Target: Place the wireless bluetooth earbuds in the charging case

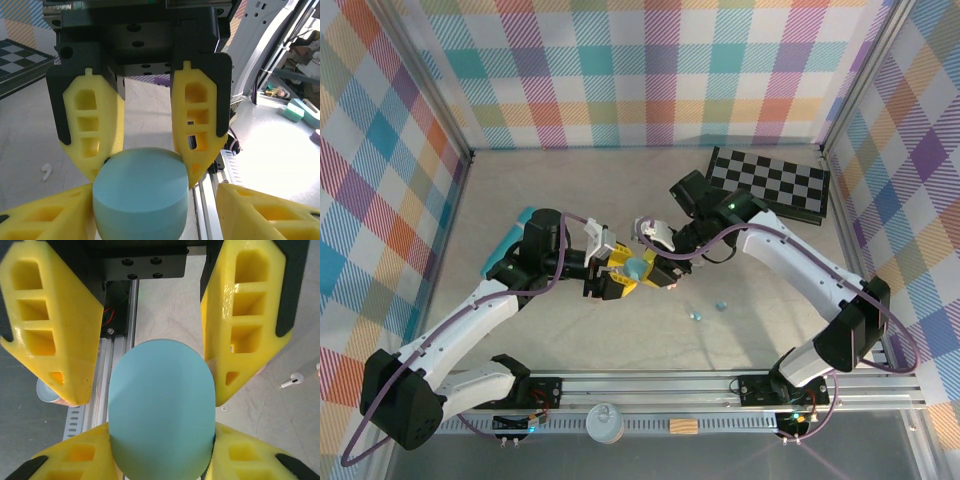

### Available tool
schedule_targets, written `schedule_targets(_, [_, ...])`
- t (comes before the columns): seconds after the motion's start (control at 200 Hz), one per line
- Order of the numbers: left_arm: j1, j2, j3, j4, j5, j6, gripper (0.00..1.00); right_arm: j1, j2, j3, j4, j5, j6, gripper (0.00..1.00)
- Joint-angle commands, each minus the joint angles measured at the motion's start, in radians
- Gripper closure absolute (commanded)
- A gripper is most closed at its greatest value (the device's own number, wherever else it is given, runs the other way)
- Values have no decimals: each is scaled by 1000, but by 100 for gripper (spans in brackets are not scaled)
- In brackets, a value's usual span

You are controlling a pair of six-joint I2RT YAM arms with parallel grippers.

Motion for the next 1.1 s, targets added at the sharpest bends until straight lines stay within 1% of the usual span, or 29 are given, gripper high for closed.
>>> schedule_targets(0.0, [3,-7,21,22,45,19,38,-8,-41,-7,29,-45,-9,79])
schedule_targets(0.165, [3,-2,21,22,44,19,39,-9,-41,-6,41,-52,-3,80])
schedule_targets(0.49, [3,-7,26,31,35,0,47,-9,-20,1,35,-48,-3,80])
schedule_targets(0.66, [3,-10,23,70,24,-29,47,-9,-5,8,27,-42,-5,80])
schedule_targets(0.865, [3,-5,22,76,22,-44,47,-9,8,17,29,-45,-6,80])
schedule_targets(0.985, [2,-5,21,74,24,-44,49,-9,6,16,31,-46,-8,80])
schedule_targets(1.095, [3,-2,24,78,29,-44,44,-9,11,16,23,-49,-12,81])
